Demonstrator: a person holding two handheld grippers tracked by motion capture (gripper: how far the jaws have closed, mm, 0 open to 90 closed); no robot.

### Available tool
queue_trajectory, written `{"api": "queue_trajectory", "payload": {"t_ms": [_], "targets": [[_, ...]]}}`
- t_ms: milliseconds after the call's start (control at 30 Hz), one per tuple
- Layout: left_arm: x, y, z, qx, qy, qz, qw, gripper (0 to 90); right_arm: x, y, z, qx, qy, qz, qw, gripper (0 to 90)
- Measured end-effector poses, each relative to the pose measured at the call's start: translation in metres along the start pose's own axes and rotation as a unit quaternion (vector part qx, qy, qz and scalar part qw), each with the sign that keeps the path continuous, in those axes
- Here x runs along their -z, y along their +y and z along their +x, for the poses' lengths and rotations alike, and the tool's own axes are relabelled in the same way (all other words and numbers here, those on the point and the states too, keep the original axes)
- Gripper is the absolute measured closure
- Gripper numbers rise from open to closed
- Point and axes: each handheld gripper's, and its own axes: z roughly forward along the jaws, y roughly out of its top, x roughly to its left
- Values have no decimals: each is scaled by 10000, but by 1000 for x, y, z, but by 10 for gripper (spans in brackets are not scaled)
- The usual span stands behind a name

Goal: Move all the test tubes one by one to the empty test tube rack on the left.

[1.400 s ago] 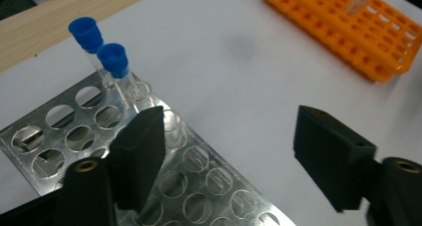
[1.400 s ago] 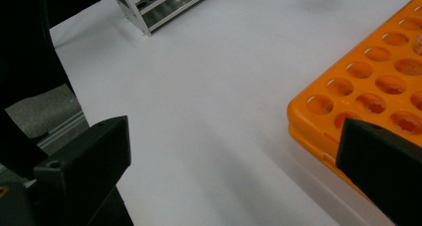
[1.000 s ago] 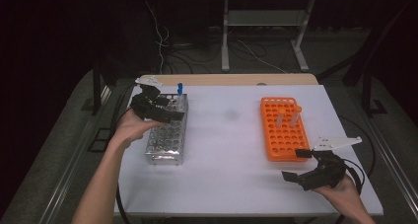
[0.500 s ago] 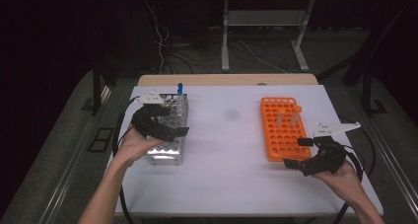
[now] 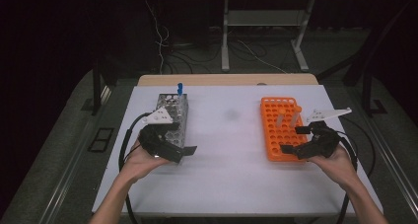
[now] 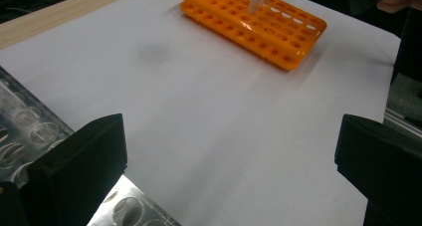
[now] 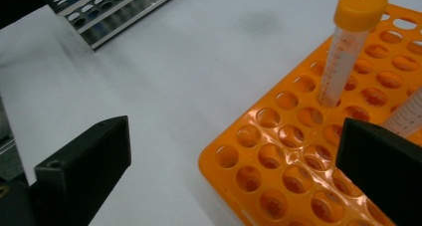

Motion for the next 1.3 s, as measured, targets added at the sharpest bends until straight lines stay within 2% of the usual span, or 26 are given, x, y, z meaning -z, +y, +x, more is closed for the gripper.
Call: {"api": "queue_trajectory", "payload": {"t_ms": [267, 300, 400, 467, 567, 933, 1300], "targets": [[-7, -7, -16, -146, -121, 27, 9998, 0, -14, 4, -12, -121, -256, 30, 9996, 10], [-8, -8, -17, -156, -136, 31, 9998, 0, -16, 5, -14, -132, -281, 52, 9995, 66], [-10, -11, -21, -183, -193, 51, 9996, 0, -22, 6, -18, -152, -415, 71, 9990, 78], [-11, -13, -22, -203, -207, 77, 9996, 0, -26, 6, -20, -147, -532, 73, 9984, 158], [-13, -15, -24, -215, -245, 86, 9994, 0, -33, 7, -23, -166, -632, 83, 9978, 176], [-16, -20, -29, -244, -329, 98, 9991, 0, -54, 9, -32, -312, -964, -7, 9949, 428], [-16, -22, -30, -274, -332, 111, 9990, 0, -69, 10, -35, -333, -1484, -57, 9883, 695]]}}
